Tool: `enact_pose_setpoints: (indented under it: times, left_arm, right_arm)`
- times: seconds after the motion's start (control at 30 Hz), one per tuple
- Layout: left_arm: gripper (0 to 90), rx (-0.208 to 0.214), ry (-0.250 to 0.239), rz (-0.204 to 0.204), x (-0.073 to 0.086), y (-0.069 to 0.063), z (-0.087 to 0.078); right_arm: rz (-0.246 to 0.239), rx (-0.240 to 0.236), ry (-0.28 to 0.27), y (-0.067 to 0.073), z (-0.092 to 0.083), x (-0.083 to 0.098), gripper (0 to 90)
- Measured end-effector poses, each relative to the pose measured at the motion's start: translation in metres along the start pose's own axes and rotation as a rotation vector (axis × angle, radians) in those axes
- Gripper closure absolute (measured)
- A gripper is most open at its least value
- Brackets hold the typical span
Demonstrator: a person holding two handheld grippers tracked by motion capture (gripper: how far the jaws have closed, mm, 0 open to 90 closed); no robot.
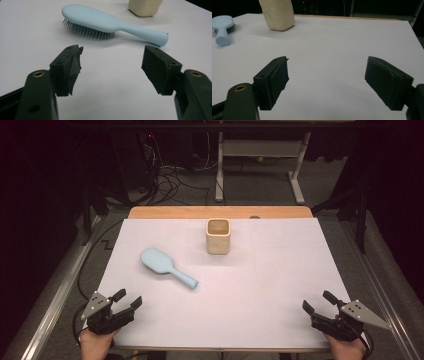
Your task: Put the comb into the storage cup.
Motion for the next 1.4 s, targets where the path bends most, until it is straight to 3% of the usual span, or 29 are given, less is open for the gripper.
enact_pose_setpoints:
  times: [1.4]
  left_arm:
    - [33.0, 0.038, -0.029, -0.002, -0.011, -0.015, 0.007]
  right_arm:
    - [-0.001, -0.001, -0.008, 0.001, 0.000, -0.001, 19.7]
Point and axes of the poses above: each handheld gripper's, and its own axes: z roughly forward along the jaws, x roughly out of its underside, y roughly to its left, the point moved 9 cm from there along z, roughly forward along the jaws, and after that the axes turned 10 degrees about -z, right-handed, at the moved point
